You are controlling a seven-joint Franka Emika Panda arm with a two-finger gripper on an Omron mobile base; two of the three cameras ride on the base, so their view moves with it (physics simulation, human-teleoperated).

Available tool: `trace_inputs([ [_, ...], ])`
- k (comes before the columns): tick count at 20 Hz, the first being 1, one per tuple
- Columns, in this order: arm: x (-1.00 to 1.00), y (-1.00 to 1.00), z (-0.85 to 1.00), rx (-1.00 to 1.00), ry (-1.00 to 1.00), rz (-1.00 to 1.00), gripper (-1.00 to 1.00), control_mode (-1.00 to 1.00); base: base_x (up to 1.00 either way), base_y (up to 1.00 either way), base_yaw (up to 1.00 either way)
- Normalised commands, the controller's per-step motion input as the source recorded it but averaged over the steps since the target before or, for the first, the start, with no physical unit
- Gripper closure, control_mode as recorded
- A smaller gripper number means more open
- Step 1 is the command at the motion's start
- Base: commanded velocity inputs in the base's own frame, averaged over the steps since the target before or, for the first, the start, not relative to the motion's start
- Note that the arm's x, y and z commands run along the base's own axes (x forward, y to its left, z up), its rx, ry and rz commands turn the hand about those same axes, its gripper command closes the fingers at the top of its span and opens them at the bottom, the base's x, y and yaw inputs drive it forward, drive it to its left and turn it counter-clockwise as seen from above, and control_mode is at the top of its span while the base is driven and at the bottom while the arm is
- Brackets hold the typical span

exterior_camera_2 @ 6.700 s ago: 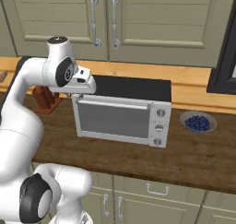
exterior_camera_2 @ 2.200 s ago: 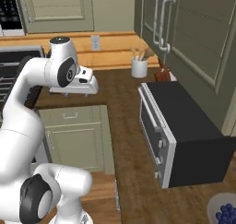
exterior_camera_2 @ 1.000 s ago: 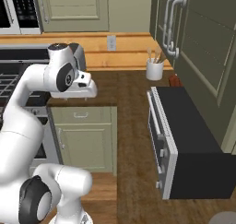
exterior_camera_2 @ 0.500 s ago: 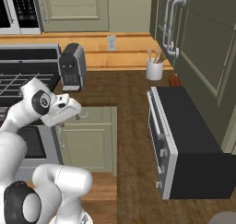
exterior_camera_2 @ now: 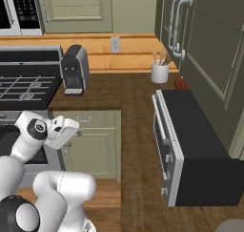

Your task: Take a straw from the drawer in front and place it inside the glass cup on the dining counter.

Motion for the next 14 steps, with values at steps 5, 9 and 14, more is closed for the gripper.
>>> trace_inputs([
  [5, 0.09, -0.15, -0.13, -0.16, -0.03, 0.0, -1.0, -1.0, 0.0, 0.0, 0.0],
  [9, 0.3, -0.42, -0.13, -0.04, 0.06, 0.0, -1.0, -1.0, 0.0, 0.0, 0.0],
  [14, 0.28, -0.32, -0.27, -0.04, 0.15, 0.0, -1.0, -1.0, 0.0, 0.0, 0.0],
])
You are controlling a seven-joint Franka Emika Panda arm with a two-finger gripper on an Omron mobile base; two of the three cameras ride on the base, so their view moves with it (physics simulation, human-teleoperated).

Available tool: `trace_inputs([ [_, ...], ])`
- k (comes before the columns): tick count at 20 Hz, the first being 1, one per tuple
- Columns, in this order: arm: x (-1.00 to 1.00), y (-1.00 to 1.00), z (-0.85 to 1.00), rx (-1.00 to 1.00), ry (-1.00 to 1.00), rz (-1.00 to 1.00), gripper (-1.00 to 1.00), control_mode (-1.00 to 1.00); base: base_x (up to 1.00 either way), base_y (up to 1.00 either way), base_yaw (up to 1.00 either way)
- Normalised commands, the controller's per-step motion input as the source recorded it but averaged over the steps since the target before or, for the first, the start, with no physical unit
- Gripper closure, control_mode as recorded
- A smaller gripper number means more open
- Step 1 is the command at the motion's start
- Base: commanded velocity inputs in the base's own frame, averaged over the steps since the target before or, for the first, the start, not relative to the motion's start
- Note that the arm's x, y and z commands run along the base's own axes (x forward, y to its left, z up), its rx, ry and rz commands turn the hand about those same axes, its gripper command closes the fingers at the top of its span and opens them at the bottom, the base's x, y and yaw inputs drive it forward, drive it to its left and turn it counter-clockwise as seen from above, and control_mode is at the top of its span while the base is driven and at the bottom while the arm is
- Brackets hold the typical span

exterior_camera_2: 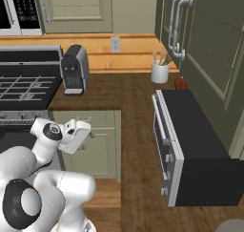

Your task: Take a straw from the drawer in front and place it inside the glass cup on the dining counter.

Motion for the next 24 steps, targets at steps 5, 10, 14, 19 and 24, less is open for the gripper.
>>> trace_inputs([
  [5, 0.35, -0.15, -0.59, -0.09, 0.16, 0.0, -1.0, -1.0, 0.0, 0.0, 0.0],
  [10, 0.13, -0.18, -0.55, -0.1, 0.01, 0.0, -1.0, -1.0, 0.0, 0.0, 0.0],
  [14, 0.04, -0.24, -0.31, -0.07, 0.0, 0.0, -1.0, -1.0, 0.0, 0.0, 0.0],
  [19, 0.04, -0.27, -0.18, -0.03, -0.01, 0.0, -1.0, -1.0, 0.0, 0.0, 0.0],
  [24, 0.02, -0.31, -0.02, 0.0, -0.06, 0.0, -1.0, -1.0, 0.0, 0.0, 0.0],
])
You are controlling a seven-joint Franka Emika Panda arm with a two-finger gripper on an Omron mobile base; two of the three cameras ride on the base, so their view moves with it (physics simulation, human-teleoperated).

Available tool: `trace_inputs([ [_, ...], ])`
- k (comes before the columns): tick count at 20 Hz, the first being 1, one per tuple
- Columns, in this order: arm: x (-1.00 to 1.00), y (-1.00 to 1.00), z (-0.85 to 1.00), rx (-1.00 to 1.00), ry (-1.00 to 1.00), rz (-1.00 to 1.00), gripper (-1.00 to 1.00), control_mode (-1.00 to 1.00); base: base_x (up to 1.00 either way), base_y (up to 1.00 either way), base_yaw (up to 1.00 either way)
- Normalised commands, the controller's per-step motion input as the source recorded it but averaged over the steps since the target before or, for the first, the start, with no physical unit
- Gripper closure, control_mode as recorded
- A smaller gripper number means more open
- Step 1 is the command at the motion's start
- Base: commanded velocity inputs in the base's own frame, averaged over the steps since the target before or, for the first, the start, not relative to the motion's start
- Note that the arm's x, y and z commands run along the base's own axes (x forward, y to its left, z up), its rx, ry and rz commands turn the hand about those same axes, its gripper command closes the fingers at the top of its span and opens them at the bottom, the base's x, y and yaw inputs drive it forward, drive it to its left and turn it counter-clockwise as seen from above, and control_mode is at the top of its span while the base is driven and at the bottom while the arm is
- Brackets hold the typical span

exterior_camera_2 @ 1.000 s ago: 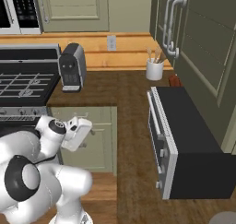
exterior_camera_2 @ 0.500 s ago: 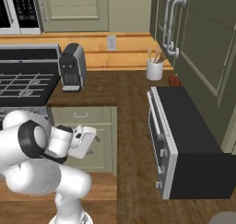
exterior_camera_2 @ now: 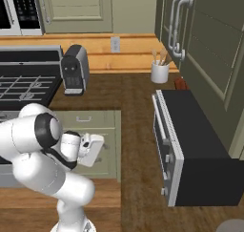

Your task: Take a straw from the drawer in front and place it inside the glass cup on the dining counter.

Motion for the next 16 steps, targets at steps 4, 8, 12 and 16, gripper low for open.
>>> trace_inputs([
  [4, 0.3, -0.29, -0.05, 0.0, -0.01, 0.0, -1.0, -1.0, 0.0, 0.0, 0.0],
  [8, 0.28, -0.21, -0.18, 0.0, 0.0, 0.0, -1.0, -1.0, 0.0, 0.0, 0.0],
  [12, 0.24, -0.18, -0.22, 0.0, 0.0, 0.0, -1.0, -1.0, 0.0, 0.0, 0.0],
  [16, 0.19, -0.04, -0.31, 0.0, 0.0, 0.0, -1.0, -1.0, 0.0, 0.0, 0.0],
])
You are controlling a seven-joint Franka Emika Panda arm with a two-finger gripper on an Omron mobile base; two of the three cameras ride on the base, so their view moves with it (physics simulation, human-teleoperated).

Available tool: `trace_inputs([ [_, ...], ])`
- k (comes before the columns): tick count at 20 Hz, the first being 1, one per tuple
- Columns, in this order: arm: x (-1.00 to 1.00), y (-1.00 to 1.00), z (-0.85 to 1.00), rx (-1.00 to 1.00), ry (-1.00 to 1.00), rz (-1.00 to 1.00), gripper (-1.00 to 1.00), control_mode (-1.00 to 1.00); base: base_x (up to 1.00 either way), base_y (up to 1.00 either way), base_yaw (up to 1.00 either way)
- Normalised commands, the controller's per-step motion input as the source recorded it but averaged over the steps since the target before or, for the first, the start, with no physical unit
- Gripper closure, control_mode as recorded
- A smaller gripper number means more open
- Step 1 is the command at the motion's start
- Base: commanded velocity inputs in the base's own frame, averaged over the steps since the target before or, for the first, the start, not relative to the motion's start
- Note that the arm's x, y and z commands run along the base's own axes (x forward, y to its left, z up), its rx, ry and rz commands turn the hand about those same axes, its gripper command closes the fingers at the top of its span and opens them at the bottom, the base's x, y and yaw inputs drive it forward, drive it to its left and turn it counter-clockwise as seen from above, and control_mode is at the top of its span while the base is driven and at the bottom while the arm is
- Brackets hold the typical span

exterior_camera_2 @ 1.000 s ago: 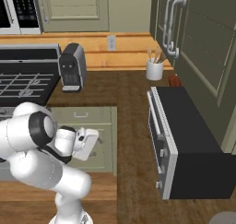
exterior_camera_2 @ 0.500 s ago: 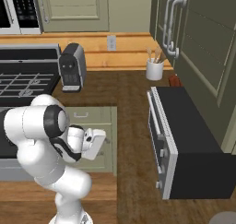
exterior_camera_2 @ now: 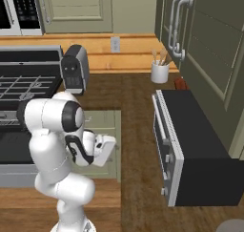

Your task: Take a straw from the drawer in front and place it inside the glass cup on the dining counter.

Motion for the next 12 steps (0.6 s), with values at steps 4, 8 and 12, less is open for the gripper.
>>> trace_inputs([
  [4, 0.34, 0.0, -0.28, 0.0, 0.0, 0.0, -1.0, -1.0, 0.0, 0.0, 0.0],
  [8, 0.48, 0.0, -0.33, -0.01, 0.0, 0.0, -1.0, -1.0, 0.0, 0.0, 0.0],
  [12, 0.52, 0.06, -0.38, -0.04, 0.0, 0.0, -1.0, -1.0, 0.0, 0.0, 0.0],
])
